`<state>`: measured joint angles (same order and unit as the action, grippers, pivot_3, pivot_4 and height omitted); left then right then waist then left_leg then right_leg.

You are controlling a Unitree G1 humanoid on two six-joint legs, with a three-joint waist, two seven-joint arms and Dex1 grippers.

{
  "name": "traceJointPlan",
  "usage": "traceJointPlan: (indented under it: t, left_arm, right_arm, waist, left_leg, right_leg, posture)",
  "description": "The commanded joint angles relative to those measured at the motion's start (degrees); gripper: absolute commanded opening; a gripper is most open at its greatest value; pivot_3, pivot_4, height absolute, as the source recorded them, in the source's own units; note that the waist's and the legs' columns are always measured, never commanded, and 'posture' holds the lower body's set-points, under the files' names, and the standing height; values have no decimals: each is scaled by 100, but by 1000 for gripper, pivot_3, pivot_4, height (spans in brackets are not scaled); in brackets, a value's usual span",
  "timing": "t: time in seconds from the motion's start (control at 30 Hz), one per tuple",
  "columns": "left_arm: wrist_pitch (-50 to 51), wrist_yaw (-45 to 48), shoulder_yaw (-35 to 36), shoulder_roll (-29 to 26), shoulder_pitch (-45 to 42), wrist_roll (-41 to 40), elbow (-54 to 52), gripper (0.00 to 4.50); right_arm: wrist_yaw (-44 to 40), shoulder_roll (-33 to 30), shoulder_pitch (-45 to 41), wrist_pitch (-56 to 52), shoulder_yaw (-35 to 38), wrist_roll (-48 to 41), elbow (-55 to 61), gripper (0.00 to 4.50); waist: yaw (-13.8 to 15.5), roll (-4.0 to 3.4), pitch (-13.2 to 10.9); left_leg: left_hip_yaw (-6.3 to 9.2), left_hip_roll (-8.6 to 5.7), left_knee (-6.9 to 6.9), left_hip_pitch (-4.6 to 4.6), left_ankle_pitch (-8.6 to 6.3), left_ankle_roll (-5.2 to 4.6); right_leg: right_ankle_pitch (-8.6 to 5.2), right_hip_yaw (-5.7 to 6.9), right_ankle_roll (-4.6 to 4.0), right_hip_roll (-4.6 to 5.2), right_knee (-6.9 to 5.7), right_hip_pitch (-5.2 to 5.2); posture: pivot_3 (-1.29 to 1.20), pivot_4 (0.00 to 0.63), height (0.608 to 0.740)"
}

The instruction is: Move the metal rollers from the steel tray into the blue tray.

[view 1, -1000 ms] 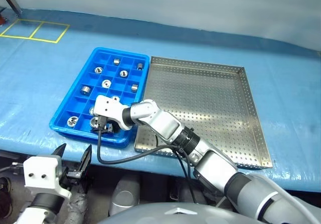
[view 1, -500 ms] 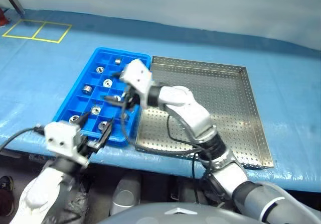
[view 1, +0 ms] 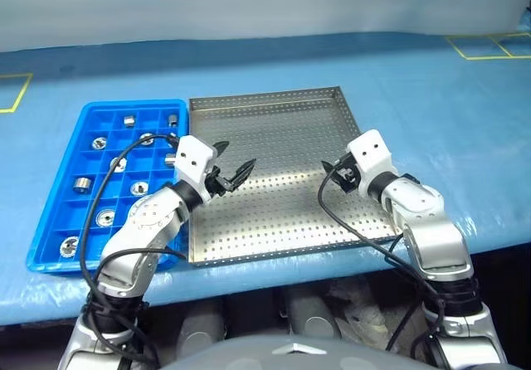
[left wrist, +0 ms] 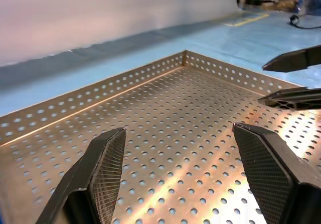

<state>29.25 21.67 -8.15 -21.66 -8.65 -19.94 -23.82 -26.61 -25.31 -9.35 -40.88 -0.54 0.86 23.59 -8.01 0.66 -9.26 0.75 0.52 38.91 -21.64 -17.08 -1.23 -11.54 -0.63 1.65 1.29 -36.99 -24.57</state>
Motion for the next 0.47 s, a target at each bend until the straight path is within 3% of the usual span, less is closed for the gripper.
traceJointPlan:
  t: [0.03,0.23,0.47]
  left_arm:
    - [-275,254,-99,39,-50,103,40,3703]
    - [-452,90,64,207,42,319,78,3703]
    - [-536,-227,254,364,273,499,-136,3703]
  right_arm:
    - [-112,-19,162,109,184,-291,499,3681]
    - [-361,-25,263,429,111,-690,631,3681]
    - [-348,-5,124,614,-43,-736,312,3681]
  waist:
    - [-85,0,0]
    - [-309,1,0]
    - [-342,1,0]
  left_leg:
    - [-1,0,5,-1,0,0]
    - [-39,-10,36,0,-2,-8]
    - [-54,-15,48,3,-1,-19]
  right_leg:
    - [-1,-2,9,-2,1,1]
    - [14,-56,100,13,14,10]
    - [28,-80,109,17,9,8]
  posture:
    - [-302,150,740]
    - [-294,150,740]
    - [-233,150,740]
